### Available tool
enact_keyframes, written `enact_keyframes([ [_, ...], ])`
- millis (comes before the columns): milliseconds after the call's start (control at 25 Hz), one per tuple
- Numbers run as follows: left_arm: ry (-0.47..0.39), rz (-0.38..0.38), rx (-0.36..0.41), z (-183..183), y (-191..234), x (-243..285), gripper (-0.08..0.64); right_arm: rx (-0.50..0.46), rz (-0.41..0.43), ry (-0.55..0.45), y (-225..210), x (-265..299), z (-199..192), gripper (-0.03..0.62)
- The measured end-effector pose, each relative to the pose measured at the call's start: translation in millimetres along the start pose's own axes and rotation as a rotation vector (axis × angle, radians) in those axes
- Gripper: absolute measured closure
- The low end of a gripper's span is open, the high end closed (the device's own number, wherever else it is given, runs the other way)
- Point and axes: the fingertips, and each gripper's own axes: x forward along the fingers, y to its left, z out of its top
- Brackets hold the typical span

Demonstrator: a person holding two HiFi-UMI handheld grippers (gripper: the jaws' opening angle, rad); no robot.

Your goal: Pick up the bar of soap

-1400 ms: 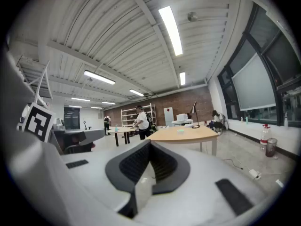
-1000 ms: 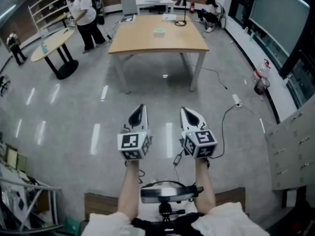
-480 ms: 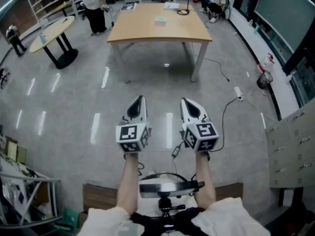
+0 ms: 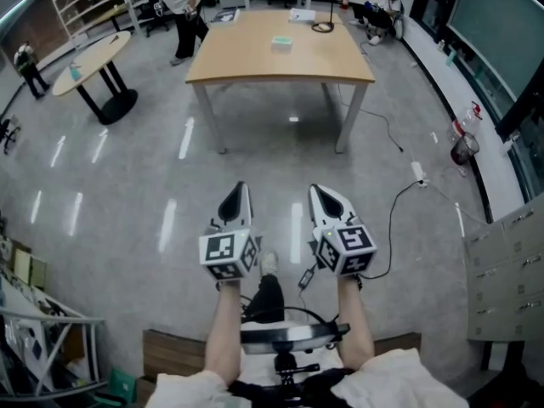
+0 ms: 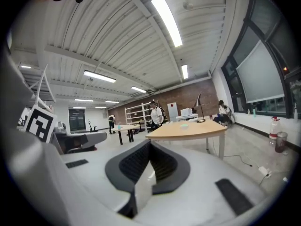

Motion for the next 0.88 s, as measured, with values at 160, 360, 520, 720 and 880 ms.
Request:
enact_keyframes([
  [160,0.024,-0.009,0.026,-6,25,74,0.545,0.019,0.042,-0.035,-29,65,11,0.586],
  [360,-0.012,-0.011,-0.021,15,67,198,0.545,0.021,0.055,-0.018,-82,177,38,0.584],
  [520,-0.055,-0.023,-0.001,51,99,295,0.545,-0.015,0.035,-0.029,-121,269,78,0.584],
  [720,-0.054,-0.041,-0.003,74,123,380,0.545,0.006,0.011,-0.039,-156,344,101,0.584],
  [880,-0.018,-0.059,-0.013,67,136,445,0.545,0.012,-0.008,-0.01,-193,401,102,0.584],
])
